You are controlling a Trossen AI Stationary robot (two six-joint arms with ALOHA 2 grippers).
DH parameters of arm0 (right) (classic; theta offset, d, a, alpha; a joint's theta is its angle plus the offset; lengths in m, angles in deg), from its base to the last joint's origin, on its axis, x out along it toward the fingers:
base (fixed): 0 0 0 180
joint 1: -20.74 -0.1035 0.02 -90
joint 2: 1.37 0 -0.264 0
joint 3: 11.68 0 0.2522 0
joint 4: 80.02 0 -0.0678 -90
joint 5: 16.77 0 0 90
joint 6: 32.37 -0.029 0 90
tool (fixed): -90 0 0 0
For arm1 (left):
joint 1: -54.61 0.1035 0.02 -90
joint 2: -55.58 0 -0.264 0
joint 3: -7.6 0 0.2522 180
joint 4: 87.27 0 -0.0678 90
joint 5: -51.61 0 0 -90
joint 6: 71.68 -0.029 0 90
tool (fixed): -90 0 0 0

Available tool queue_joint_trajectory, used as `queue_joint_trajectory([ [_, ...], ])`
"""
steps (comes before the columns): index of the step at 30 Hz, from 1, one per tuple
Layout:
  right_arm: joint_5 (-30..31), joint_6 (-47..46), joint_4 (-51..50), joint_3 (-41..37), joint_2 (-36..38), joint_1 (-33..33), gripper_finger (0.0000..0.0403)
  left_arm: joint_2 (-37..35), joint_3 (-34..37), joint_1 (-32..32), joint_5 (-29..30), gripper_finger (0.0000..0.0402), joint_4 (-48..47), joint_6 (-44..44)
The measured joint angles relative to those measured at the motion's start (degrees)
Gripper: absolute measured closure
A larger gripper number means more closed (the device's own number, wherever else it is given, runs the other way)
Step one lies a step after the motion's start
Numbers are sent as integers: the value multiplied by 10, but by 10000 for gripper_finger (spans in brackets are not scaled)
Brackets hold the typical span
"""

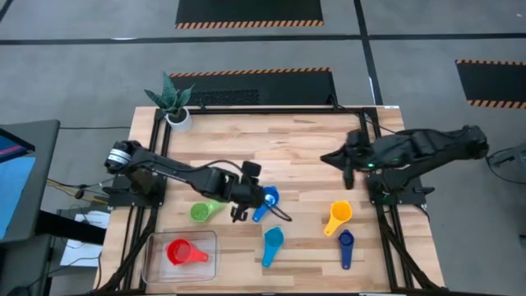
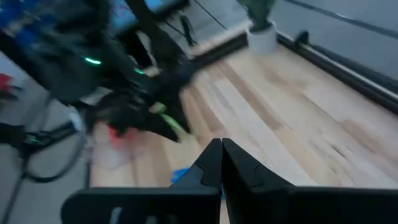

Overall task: Nest measuring cups in basket
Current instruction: Stack the blue measuring cup on top of the red measuring cup in the transparent bin

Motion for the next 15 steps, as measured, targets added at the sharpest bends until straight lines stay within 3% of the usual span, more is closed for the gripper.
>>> queue_joint_trajectory([
  [2,2,0,0,0,17,-16,385,-1,11,11,-7,272,14,-75],
  [7,2,1,-1,0,33,-44,383,-1,61,33,-88,272,75,-208],
  [15,2,1,0,-1,7,-60,380,0,129,35,-106,272,187,-400],
])
